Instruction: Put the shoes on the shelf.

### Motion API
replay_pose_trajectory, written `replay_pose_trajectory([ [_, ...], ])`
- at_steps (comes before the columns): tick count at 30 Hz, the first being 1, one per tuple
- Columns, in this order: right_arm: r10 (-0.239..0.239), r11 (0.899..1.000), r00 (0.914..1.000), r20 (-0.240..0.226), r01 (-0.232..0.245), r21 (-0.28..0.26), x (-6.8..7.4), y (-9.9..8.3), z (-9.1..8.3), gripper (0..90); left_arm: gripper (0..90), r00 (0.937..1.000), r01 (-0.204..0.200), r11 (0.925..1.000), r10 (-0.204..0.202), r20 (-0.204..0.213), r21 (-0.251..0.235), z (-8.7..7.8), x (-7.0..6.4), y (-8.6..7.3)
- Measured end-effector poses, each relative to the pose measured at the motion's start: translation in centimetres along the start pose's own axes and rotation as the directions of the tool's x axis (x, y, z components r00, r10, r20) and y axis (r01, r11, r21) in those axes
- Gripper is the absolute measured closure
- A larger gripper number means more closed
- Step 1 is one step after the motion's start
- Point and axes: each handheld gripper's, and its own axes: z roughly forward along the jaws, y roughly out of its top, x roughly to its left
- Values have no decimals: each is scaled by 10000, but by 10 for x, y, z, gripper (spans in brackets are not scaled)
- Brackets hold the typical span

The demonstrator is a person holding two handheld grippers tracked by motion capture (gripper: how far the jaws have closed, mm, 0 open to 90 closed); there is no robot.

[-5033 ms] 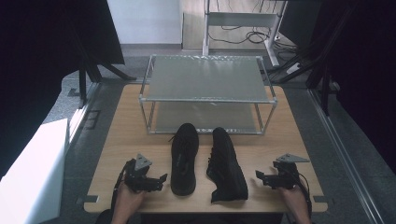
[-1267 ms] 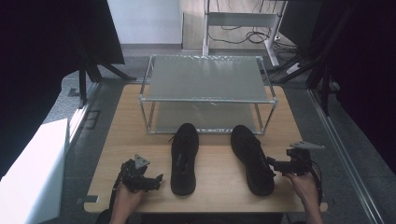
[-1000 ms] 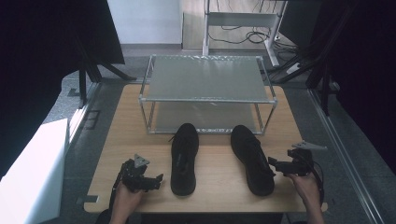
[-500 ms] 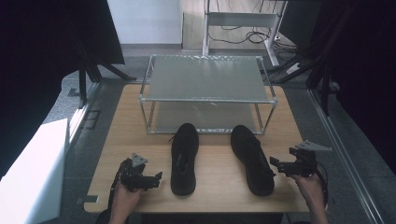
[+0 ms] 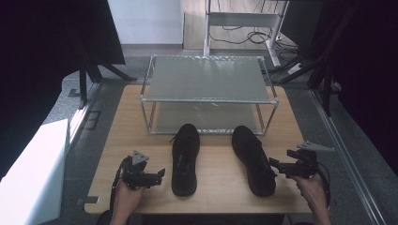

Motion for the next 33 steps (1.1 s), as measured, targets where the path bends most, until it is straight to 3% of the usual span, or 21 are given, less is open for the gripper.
replay_pose_trajectory([
  [5,-177,9997,9998,-119,178,141,5,2,3,35,6,9994,190,9985,-174,311,-511,-3,-5,15],
  [13,-557,9969,9983,-139,564,557,15,4,16,74,0,9981,-39,9988,69,616,-483,5,-18,34],
  [20,-717,9931,9974,-72,721,922,17,5,29,96,0,9968,-359,9993,368,712,-141,21,-31,54],
  [25,-815,9917,9966,-138,824,984,19,7,33,99,0,9951,-258,9997,258,958,-12,32,-35,59],
  [33,-953,9882,9953,-179,968,1188,23,9,49,165,0,9948,-178,9991,139,1005,380,46,-39,64],
])
